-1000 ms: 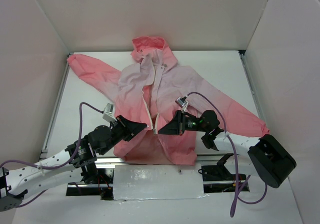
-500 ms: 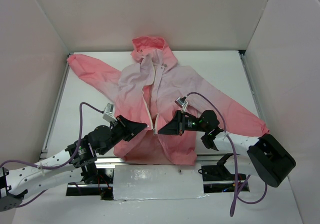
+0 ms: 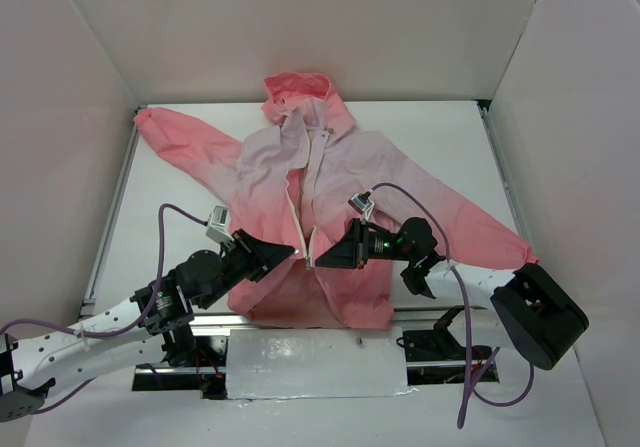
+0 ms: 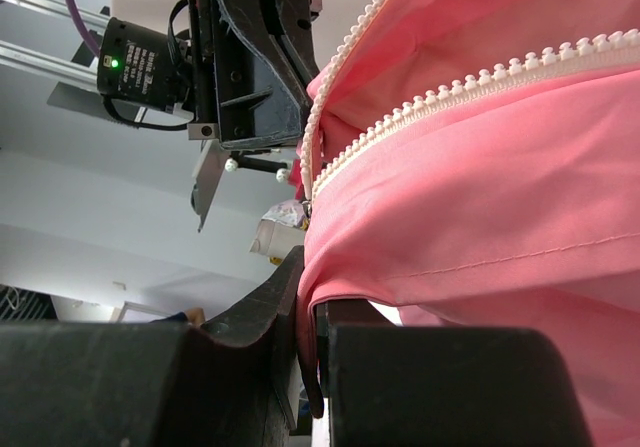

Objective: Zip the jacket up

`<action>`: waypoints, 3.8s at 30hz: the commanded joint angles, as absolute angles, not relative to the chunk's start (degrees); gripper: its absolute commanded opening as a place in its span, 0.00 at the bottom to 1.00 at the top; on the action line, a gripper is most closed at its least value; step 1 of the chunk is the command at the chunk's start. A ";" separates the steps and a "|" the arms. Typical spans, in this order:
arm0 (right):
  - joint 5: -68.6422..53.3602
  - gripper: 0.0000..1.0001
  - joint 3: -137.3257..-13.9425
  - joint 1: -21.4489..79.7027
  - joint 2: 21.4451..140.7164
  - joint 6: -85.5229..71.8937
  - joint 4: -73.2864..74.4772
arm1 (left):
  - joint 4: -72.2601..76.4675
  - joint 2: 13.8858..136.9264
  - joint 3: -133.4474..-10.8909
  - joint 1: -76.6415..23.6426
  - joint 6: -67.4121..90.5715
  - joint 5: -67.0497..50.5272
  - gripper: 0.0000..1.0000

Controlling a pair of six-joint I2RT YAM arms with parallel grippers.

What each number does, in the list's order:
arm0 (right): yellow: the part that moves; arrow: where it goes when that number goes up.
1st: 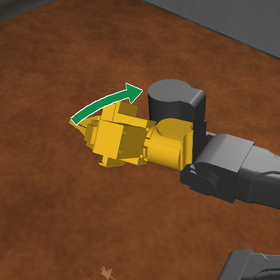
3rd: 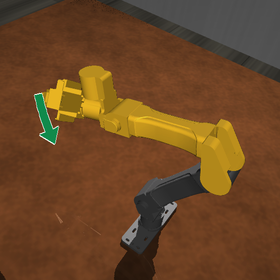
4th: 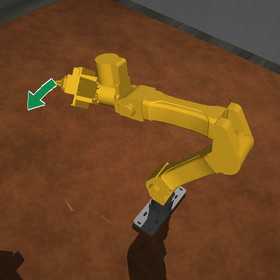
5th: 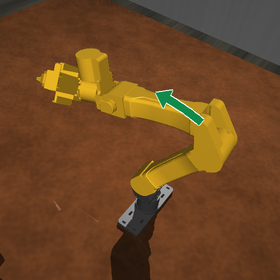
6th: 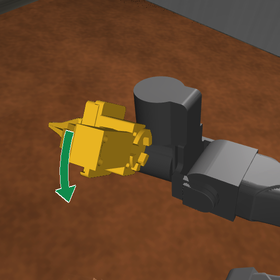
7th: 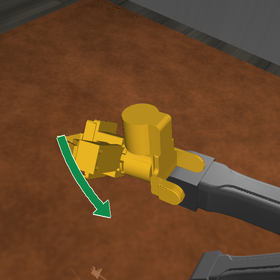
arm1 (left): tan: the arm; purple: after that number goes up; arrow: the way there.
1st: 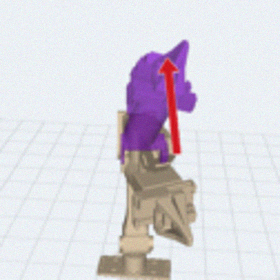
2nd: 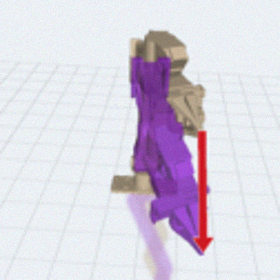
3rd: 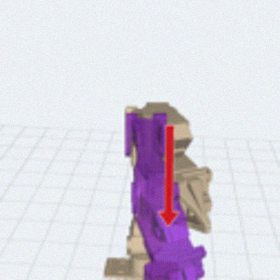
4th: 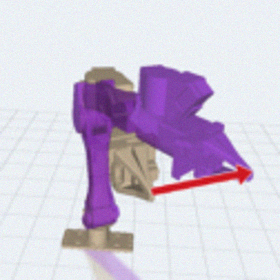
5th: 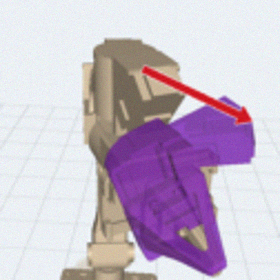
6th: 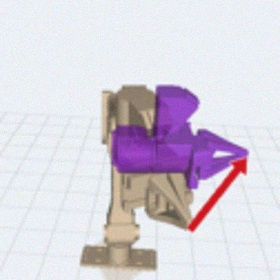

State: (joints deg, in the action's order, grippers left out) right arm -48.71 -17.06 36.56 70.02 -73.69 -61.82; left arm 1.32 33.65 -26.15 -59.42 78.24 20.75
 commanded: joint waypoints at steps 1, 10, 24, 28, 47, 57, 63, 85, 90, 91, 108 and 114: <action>-49.48 0.00 -20.04 35.86 70.23 -73.92 -66.97 | 4.40 32.96 -26.37 -59.41 78.75 20.65 0.00; -50.10 0.00 -18.99 35.86 69.79 -73.92 -67.59 | 2.81 32.70 -27.33 -59.41 78.66 22.59 0.00; -50.45 0.00 -19.42 35.60 70.14 -73.48 -67.59 | 4.39 33.84 -27.51 -59.33 78.92 21.36 0.00; -50.89 0.00 -20.21 34.81 70.49 -73.65 -67.33 | 4.75 33.31 -27.07 -59.41 79.10 21.01 0.00; -52.73 0.00 -19.95 33.75 70.40 -73.74 -67.15 | 3.95 34.10 -29.71 -59.33 78.22 23.03 0.00; -52.73 0.00 -19.77 33.92 70.58 -74.18 -67.59 | 4.57 34.36 -30.23 -59.33 77.96 23.47 0.00; -53.00 0.00 -20.21 33.93 71.10 -74.53 -68.20 | 4.66 34.10 -29.71 -59.33 78.40 23.73 0.00; -53.17 0.00 -20.21 34.63 73.21 -76.73 -72.42 | 6.07 35.68 -30.23 -59.33 78.31 23.91 0.00; -52.65 0.00 -20.21 34.72 73.04 -75.94 -71.10 | 5.63 35.16 -30.24 -59.33 78.57 24.26 0.00; -52.56 0.00 -20.13 34.72 73.04 -75.94 -71.19 | 5.63 35.07 -30.15 -59.33 78.49 24.43 0.00; -52.21 0.00 -20.48 34.54 73.83 -76.03 -72.07 | 5.10 34.72 -29.97 -59.33 78.92 24.08 0.00; -52.30 0.00 -21.09 34.63 74.09 -76.03 -71.98 | 5.01 34.37 -29.36 -59.33 79.37 23.91 0.00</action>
